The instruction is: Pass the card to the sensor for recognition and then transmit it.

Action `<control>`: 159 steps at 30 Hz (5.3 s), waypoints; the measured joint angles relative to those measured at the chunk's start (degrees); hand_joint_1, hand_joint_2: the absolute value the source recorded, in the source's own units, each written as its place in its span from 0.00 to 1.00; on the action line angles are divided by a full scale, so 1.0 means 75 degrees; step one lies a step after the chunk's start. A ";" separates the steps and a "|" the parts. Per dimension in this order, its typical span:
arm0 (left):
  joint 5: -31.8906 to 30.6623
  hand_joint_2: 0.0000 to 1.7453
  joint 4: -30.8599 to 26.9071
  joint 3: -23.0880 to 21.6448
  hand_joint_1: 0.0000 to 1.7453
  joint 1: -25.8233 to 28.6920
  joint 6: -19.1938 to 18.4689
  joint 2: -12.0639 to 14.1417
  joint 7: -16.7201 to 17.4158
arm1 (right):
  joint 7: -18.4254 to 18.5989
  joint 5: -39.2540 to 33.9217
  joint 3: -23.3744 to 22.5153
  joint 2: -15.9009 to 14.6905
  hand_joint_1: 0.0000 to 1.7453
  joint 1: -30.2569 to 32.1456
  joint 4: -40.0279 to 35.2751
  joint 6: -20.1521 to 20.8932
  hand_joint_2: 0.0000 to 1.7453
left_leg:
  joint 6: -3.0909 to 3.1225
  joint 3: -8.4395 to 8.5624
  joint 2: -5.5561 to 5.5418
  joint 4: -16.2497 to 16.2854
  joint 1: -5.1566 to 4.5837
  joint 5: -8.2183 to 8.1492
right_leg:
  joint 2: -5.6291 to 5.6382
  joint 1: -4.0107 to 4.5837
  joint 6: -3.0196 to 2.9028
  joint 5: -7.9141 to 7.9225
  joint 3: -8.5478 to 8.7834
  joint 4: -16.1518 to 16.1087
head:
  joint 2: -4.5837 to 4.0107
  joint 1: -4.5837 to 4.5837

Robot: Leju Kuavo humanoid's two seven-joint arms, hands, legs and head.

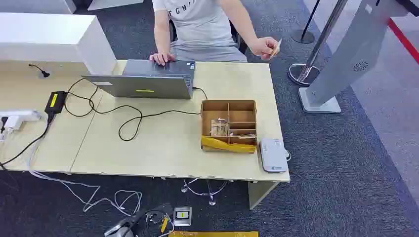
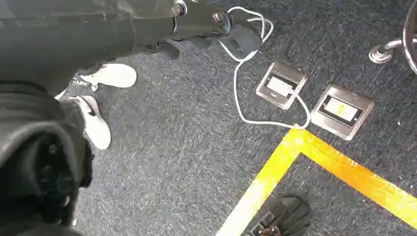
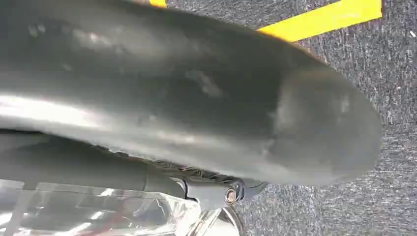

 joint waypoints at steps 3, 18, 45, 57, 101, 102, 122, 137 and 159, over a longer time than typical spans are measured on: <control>-0.0006 0.00 0.0003 0.0003 0.00 0.0000 -0.0041 0.0000 0.0006 | -0.0015 0.0000 0.0003 -0.0014 0.00 0.0000 0.0000 -0.0018 0.00 | 0.0000 0.0000 0.0000 0.0000 0.0000 0.0000 | 0.0000 0.0000 0.0000 0.0000 0.0000 0.0000 | 0.0000 0.0000; -0.0204 0.00 0.0003 0.0155 0.00 -0.0004 -0.0207 -0.0050 0.0078 | -0.0059 -0.1685 -0.0452 -0.0834 0.00 -0.0259 0.0000 -0.0053 0.00 | 0.0007 0.0000 0.0002 0.0002 -0.0014 0.0004 | 0.0002 -0.0014 0.0010 0.0007 0.0003 -0.0002 | 0.0000 0.0003; -0.0586 0.00 0.0012 0.0303 0.00 -0.0309 -0.0466 -0.0434 0.0134 | 0.3349 0.0169 -0.2013 -0.5426 0.00 -0.0563 -0.5592 -0.1134 0.00 | 0.0060 -0.0011 -0.0022 0.0005 -0.0073 0.0036 | -0.0025 -0.0077 0.0051 0.0034 0.0002 -0.0003 | 0.0000 -0.0003; -0.0752 0.00 0.0058 0.0277 0.00 -0.0508 -0.0554 -0.0682 0.0134 | 0.4994 0.1858 -0.2407 -0.6469 0.00 -0.0617 -0.8287 -0.0683 1.00 | 0.0067 -0.0025 -0.0022 0.0004 -0.0078 0.0039 | -0.0026 -0.0083 0.0056 0.0037 -0.0002 0.0000 | 0.0000 0.0000; -0.0694 0.00 0.0606 -0.0052 0.00 -0.1321 -0.0921 -0.1594 0.0213 | 0.4095 0.8230 0.5208 -0.2752 0.00 -0.5750 -0.7846 0.3748 1.00 | 0.0075 -0.0110 -0.0092 0.0005 -0.0067 0.0087 | -0.0081 -0.0075 0.0066 0.0053 -0.0071 0.0010 | 0.0000 0.0000; -0.0667 0.00 0.0618 -0.0050 0.00 -0.1321 -0.0921 -0.1594 0.0218 | 0.4048 0.8259 0.5208 -0.2667 0.00 -0.5735 -0.7747 0.3701 1.00 | 0.0075 -0.0110 -0.0091 0.0005 -0.0068 0.0087 | -0.0077 -0.0075 0.0066 0.0053 -0.0071 0.0010 | 0.0003 -0.0003; -0.0536 0.00 0.0723 -0.0050 0.00 -0.1305 -0.0784 -0.1510 0.0376 | 0.3975 0.8423 0.4937 -0.2055 0.81 -0.5604 -0.6779 0.3316 1.00 | 0.0075 -0.0106 -0.0088 0.0007 -0.0069 0.0087 | -0.0069 -0.0077 0.0067 0.0054 -0.0072 0.0009 | 0.0000 0.0003; -0.0318 0.00 0.0784 -0.0050 0.00 -0.1308 -0.0758 -0.1489 0.0361 | 0.4048 0.8434 0.4779 -0.2075 1.00 -0.5571 -0.6519 0.3118 1.00 | 0.0075 -0.0103 -0.0083 0.0008 -0.0069 0.0087 | -0.0065 -0.0077 0.0067 0.0054 -0.0074 0.0009 | 0.0000 0.0000; 0.1049 0.00 0.0953 -0.0003 0.00 -0.1279 -0.1026 -0.1510 -0.0373 | 0.4019 0.7903 0.4736 -0.2334 1.00 -0.5481 -0.6283 0.3112 1.00 | 0.0075 -0.0102 -0.0071 0.0009 -0.0071 0.0087 | -0.0062 -0.0079 0.0068 0.0055 -0.0075 0.0009 | 0.0000 0.0000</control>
